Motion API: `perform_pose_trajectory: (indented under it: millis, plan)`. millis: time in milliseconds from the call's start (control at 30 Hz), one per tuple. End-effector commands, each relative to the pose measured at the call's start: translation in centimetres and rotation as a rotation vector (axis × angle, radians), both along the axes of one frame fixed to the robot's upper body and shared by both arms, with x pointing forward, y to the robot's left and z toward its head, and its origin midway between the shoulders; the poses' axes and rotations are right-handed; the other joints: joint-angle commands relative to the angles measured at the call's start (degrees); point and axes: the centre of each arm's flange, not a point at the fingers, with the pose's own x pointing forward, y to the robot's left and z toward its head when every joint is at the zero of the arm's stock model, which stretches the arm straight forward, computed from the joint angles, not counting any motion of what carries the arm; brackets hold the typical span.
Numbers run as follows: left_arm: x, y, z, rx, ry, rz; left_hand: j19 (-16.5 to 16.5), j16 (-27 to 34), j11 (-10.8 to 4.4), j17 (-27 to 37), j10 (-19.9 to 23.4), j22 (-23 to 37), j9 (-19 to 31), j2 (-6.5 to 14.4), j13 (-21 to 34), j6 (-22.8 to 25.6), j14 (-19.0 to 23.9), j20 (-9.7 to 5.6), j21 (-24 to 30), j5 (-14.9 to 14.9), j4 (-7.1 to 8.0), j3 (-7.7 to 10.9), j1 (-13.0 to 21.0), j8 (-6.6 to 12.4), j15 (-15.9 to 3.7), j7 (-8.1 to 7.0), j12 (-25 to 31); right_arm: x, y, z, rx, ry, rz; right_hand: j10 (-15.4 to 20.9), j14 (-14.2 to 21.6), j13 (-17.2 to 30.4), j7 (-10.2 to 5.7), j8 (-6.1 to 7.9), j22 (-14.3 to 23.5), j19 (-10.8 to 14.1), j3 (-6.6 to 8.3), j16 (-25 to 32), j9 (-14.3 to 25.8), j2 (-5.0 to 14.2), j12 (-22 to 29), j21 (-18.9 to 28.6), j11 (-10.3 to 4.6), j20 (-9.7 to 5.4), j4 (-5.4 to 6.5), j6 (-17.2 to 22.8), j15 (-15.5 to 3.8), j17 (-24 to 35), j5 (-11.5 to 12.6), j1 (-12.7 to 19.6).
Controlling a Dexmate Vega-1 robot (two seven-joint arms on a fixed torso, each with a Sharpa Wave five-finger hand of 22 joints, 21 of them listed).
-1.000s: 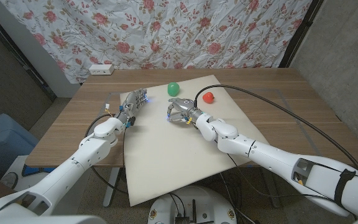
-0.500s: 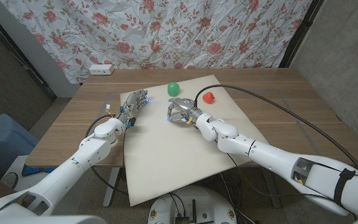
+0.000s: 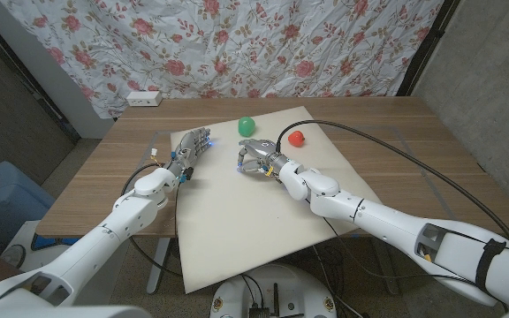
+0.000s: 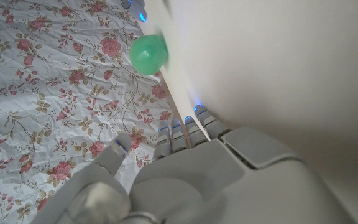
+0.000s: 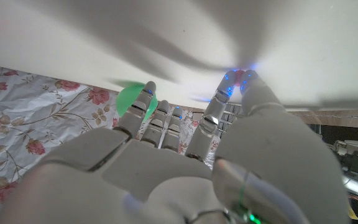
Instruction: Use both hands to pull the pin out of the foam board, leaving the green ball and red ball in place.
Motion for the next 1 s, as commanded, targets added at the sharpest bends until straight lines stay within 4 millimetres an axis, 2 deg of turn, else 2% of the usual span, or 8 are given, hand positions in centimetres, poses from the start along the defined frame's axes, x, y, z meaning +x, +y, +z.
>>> perform_pose_trajectory:
  millis: [33, 800, 1000]
  plan:
    - [-0.09, -0.04, -0.23, 0.001, 0.005, 0.005, 0.56, -0.21, 0.11, 0.14, 0.62, 0.35, 0.12, 4.57, 0.1, 0.33, 0.49, -0.16, -0.21, 0.26, -0.08, 0.41, 0.23, -0.02, 0.06, 0.07, -0.03, 0.0, -0.19, -0.03, 0.008, -0.001, 0.006, 0.5, 0.42, 0.11, -0.01, 0.6, 0.25, 0.31, 0.55, 0.25, 0.21, 0.11, 0.37, -0.19, -0.37, -0.16, -0.06, 0.95, -0.13, 0.19, 0.0, 0.79]
    - [-0.54, 0.37, -0.56, 0.017, 0.016, 0.016, 0.57, -0.26, 0.43, 0.11, 0.62, 0.35, 0.13, 4.6, 0.11, 0.45, 0.46, -0.13, -0.51, 0.27, -0.17, 0.59, 0.3, -0.01, 0.25, 0.35, -0.07, 0.08, -0.19, -0.1, 0.029, 0.01, 0.015, 1.73, 0.93, 0.08, -0.12, 0.85, 0.27, 0.88, 1.08, 0.53, -0.07, 0.74, 0.37, -0.26, -0.95, -0.6, -0.15, 2.77, -0.75, 0.49, -0.1, 2.02]
    - [-0.96, 0.44, -0.1, 0.058, 0.005, 0.009, 0.59, -0.28, 0.39, 0.1, 0.63, 0.35, 0.12, 4.61, 0.11, 0.44, 0.41, -0.1, -0.56, 0.27, -0.24, 0.65, 0.35, -0.02, 0.21, 0.27, -0.07, 0.12, -0.01, -0.1, 0.026, 0.011, 0.018, 1.91, 0.9, 0.08, -0.13, 0.86, 0.27, 0.88, 1.16, 0.53, -0.13, 0.84, 0.35, -0.32, -0.99, -0.59, -0.15, 3.08, -0.75, 0.53, -0.15, 2.23]
